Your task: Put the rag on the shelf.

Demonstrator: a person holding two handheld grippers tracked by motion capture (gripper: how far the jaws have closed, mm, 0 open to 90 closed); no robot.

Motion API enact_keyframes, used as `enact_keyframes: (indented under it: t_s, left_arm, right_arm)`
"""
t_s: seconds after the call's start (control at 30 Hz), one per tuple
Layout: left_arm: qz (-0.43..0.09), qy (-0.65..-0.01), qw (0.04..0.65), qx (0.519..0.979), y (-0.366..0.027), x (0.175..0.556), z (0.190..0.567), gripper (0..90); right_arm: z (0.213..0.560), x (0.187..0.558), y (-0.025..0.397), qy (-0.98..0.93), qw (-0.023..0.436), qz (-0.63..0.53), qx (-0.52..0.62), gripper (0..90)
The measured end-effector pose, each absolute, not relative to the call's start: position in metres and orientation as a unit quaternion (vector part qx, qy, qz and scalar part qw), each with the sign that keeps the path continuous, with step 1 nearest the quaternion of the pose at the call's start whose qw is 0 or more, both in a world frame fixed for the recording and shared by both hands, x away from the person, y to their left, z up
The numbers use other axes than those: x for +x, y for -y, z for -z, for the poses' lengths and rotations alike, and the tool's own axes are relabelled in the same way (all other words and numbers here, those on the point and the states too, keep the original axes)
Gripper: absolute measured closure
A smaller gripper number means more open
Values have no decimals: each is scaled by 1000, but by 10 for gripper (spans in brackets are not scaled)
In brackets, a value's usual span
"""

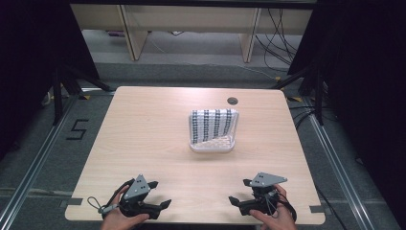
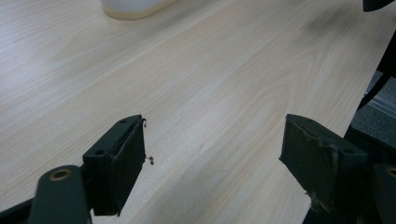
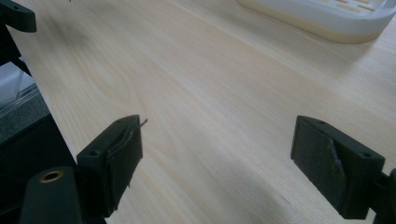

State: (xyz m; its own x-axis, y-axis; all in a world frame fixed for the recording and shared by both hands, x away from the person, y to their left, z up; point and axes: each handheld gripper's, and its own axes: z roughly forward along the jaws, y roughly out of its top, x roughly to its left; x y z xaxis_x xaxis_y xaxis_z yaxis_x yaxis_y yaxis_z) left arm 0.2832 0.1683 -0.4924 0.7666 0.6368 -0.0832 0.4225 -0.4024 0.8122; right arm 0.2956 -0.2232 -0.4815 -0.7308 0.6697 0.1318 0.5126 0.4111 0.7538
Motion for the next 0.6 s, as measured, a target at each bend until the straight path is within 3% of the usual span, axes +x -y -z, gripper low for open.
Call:
enact_keyframes:
  t_s: [0.6]
  left_arm:
    - [-117,-327,446,825,-168,284,497,203]
  right_arm:
    - [482,295,224,-833,88,-409,362,182]
